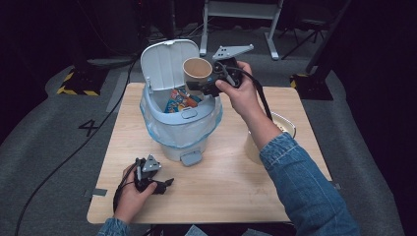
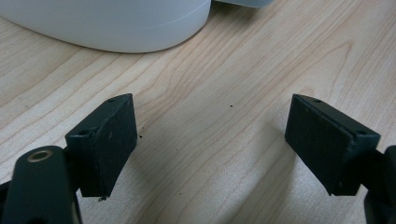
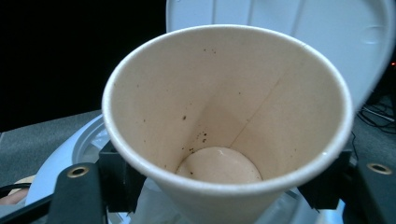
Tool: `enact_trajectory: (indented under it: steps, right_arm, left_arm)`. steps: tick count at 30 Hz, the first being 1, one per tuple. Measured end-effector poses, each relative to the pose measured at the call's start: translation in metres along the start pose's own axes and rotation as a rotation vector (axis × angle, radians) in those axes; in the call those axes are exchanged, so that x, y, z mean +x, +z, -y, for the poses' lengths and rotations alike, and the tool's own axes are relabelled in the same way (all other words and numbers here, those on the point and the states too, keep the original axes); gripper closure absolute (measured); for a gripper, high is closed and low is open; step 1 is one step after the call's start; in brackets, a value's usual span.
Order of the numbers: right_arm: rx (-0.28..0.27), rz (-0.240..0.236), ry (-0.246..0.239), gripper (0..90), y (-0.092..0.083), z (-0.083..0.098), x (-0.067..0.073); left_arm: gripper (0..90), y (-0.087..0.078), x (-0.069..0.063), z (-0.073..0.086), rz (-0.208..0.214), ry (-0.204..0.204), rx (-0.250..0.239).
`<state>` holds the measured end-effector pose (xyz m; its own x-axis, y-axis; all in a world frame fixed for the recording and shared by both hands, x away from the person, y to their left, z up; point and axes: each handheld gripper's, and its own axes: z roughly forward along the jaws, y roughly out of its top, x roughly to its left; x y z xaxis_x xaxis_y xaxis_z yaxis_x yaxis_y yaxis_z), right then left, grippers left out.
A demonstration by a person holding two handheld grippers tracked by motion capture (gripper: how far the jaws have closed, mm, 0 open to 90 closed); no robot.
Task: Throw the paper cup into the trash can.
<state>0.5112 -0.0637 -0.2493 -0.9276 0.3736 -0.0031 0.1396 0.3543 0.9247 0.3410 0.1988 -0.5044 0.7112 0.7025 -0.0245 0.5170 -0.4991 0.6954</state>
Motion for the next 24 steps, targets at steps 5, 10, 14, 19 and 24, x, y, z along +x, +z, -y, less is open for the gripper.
enact_trajectory:
  steps: [5,10,14,19,24]
  right_arm:
    - [0.027,-0.023,-0.011,29.3,0.014,-0.004,0.008]
    - [0.057,-0.038,-0.017,29.3,0.025,-0.005,0.014]
    - [0.082,-0.043,-0.025,29.4,0.032,-0.005,0.018]
    - [0.105,-0.071,-0.046,23.0,0.041,-0.002,0.022]
    - [0.029,0.032,-0.052,16.5,0.045,-0.002,0.027]
  left_arm:
    - [17.2,0.000,0.000,0.000,0.000,0.003,0.001]
    - [17.1,0.000,0.000,0.000,0.001,0.003,0.001]
    - [17.1,0.000,0.000,0.000,0.001,0.003,0.001]
    - [17.1,0.000,0.000,0.000,0.001,0.003,0.001]
    - [17.2,0.000,0.000,0.000,0.001,0.003,0.001]
